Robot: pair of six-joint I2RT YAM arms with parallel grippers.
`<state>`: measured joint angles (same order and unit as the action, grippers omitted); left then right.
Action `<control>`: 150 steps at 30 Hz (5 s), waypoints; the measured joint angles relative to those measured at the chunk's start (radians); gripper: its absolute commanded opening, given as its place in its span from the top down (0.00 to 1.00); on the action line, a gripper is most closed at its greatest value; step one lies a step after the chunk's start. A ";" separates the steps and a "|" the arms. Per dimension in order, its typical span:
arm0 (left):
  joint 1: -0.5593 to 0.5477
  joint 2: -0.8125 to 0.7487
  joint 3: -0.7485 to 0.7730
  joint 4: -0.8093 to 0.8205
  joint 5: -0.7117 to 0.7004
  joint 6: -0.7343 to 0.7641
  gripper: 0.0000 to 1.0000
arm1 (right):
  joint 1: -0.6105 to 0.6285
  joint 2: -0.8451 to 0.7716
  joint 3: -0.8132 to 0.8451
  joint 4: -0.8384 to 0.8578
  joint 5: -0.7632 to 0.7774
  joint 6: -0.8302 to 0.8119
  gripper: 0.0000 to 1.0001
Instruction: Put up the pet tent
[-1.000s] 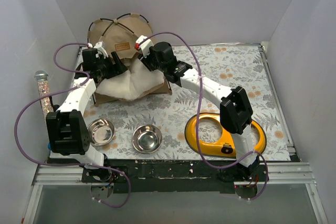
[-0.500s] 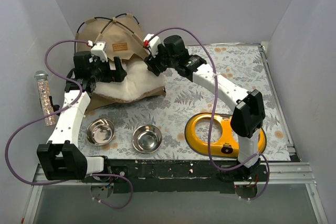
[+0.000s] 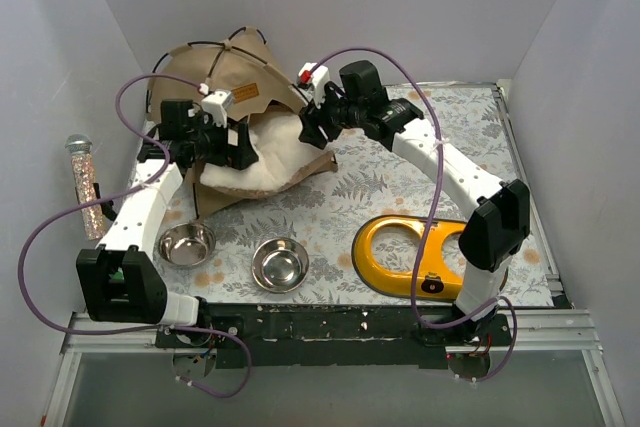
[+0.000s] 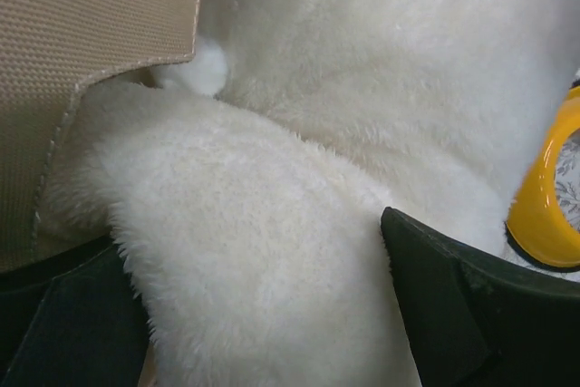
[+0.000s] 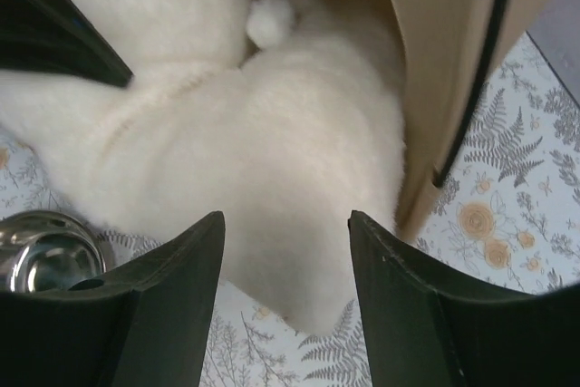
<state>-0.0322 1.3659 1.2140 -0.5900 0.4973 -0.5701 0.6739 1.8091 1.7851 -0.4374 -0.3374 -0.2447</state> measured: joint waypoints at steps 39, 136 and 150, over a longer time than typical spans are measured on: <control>-0.055 -0.230 0.079 -0.132 0.236 0.613 0.14 | 0.031 0.195 0.143 0.077 -0.042 0.047 0.33; 0.003 -0.273 -0.003 -0.325 0.271 0.377 0.02 | 0.084 -0.160 -0.394 -0.080 -0.150 -0.224 0.32; 0.012 -0.341 -0.040 -0.348 0.104 0.251 0.02 | 0.406 0.087 -0.423 -0.001 0.040 -0.074 0.38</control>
<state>-0.0200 1.0252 1.1744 -0.9375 0.6014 -0.3195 1.0794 1.8965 1.3624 -0.4381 -0.2974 -0.3187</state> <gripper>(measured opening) 0.981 0.650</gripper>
